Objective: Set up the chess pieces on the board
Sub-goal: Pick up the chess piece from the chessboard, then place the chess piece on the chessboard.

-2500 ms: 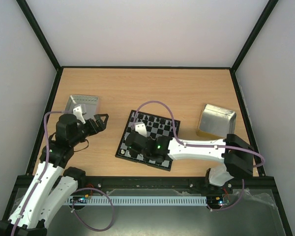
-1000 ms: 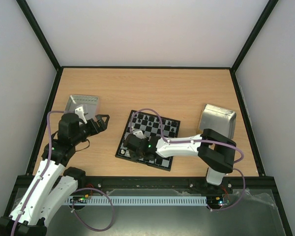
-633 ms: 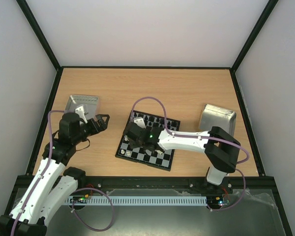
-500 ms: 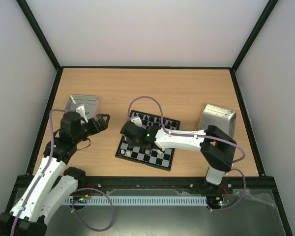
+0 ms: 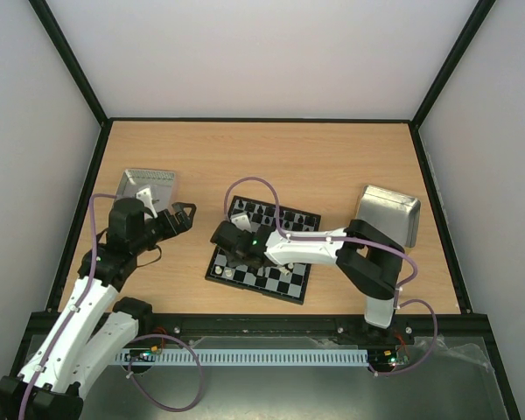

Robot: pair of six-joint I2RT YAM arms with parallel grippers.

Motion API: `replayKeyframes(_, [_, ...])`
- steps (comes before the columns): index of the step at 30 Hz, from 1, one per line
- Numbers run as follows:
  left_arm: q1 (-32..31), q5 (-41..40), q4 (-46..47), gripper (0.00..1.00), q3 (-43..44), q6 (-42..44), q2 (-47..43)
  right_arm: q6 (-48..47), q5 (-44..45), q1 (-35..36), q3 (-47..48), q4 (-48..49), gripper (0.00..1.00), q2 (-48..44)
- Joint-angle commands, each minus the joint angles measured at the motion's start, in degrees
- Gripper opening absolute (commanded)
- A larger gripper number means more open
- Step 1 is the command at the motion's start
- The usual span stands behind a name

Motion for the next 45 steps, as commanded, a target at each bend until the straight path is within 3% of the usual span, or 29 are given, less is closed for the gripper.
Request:
replayKeyframes(1, [-0.2, -0.1, 1.2, 1.00, -0.1, 0.8, 0.0, 1.8, 2.3, -0.3, 1.4, -0.9, 0.25, 2.0])
replayKeyframes(10, [-0.2, 0.0, 1.0, 1.00, -0.3, 1.0, -0.2, 3.5, 2.1, -0.3, -0.7, -1.5, 0.24, 1.5])
replayKeyframes(16, [-0.2, 0.6, 1.2, 1.00, -0.3, 1.1, -0.2, 2.7, 2.0, -0.3, -1.8, -0.9, 0.13, 1.0])
replayKeyframes(22, [-0.2, 3.6, 1.9, 1.00, -0.3, 1.2, -0.3, -0.1, 2.9, -0.3, -6.8, 5.4, 0.14, -7.3])
replayKeyframes(26, [-0.2, 9.5, 3.8, 1.00, -0.2, -0.1, 0.3, -4.4, 4.1, -0.2, -11.8, 12.2, 0.14, -14.9])
replayKeyframes(34, [-0.9, 31.0, 9.6, 0.94, 1.2, -6.7, 6.9, -20.3, 0.5, -0.3, -25.7, 34.2, 0.14, -33.4])
replayKeyframes(45, [-7.6, 41.1, 22.3, 0.77, 1.2, -15.3, 10.5, -35.2, -8.7, -0.3, -33.1, 44.6, 0.14, -45.3])
